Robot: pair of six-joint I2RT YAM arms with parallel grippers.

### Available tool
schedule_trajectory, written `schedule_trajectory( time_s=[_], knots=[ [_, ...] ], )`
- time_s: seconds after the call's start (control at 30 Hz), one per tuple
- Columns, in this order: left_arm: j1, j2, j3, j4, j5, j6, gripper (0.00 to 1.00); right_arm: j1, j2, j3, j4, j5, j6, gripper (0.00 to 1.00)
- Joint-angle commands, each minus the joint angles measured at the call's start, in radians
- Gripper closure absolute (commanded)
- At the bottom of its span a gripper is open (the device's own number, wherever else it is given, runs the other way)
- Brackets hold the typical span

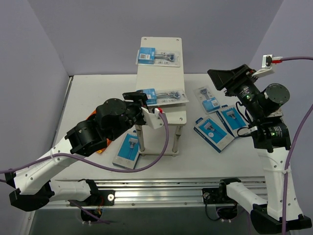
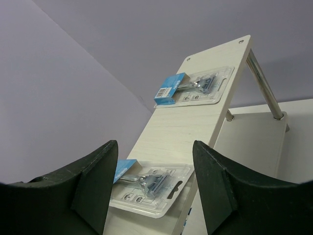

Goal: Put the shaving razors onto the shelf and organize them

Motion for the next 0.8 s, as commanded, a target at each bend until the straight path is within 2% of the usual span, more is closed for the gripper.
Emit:
schedule_trajectory(
  time_s=[0.0,0.17,0.43,0.6,0.73,0.77],
  knots=[
    [-0.005,-0.021,0.033,-0.009,0.019,-0.046,0.29,-0.007,0.011,0.016,0.033,-0.029,-0.019,0.42],
    [0.006,-0.017,0.076,-0.087,0.051,-0.126,0.27,-0.006,0.026,0.042,-0.016,-0.054,-0.051,0.42],
    [0.041,-0.020,0.109,-0.145,0.245,-0.330,0.26,-0.006,0.039,0.042,-0.049,-0.065,-0.059,0.42],
    [0.078,-0.012,0.126,-0.172,0.316,-0.405,0.26,-0.004,0.049,0.062,-0.067,-0.077,-0.060,0.42],
    [0.150,-0.017,0.131,-0.171,0.391,-0.498,0.26,0.008,0.055,0.082,-0.096,-0.098,-0.102,0.45],
    [0.171,-0.018,0.131,-0.165,0.437,-0.526,0.26,0.014,0.059,0.090,-0.107,-0.101,-0.114,0.50]
  ],
)
